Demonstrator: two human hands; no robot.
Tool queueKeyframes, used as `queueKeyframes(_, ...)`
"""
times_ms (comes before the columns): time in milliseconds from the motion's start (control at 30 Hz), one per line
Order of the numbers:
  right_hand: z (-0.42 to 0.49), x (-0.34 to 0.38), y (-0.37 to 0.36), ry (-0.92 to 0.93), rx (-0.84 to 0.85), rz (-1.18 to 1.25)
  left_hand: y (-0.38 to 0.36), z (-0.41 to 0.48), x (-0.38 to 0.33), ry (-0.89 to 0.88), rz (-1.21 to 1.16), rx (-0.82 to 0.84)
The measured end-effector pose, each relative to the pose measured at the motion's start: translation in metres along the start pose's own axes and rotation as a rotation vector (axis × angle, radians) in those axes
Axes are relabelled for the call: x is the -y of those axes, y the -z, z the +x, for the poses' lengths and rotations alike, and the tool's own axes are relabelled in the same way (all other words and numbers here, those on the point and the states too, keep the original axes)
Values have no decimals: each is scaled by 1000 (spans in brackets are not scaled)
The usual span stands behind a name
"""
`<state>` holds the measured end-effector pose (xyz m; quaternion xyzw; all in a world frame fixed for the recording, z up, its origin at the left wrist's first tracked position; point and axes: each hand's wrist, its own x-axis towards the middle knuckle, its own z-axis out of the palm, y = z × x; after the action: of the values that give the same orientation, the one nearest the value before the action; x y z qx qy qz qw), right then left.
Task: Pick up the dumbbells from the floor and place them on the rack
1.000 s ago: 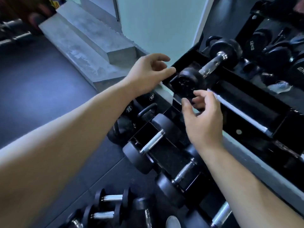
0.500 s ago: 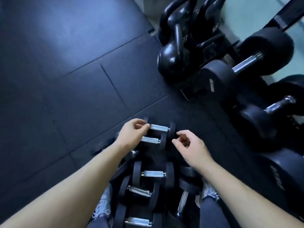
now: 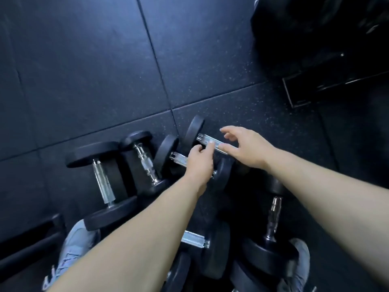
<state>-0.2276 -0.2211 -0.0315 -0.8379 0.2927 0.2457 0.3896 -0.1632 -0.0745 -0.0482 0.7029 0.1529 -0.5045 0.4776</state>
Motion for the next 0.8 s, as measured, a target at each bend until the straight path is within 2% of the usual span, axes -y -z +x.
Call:
queueKeyframes(167, 47, -26, -14, 87, 150, -177, -14, 74, 38, 43, -177, -60)
queueKeyframes(367, 73, -47, -16, 105, 200, -249, -30, 71, 31, -8, -237, -31)
queueKeyframes(667, 77, -51, -17, 139, 241, -177, -37, 78, 31, -32, -301, -91)
queueKeyframes(800, 64, -53, -17, 129, 224, 66, -39, 68, 23, -85, -359, -14)
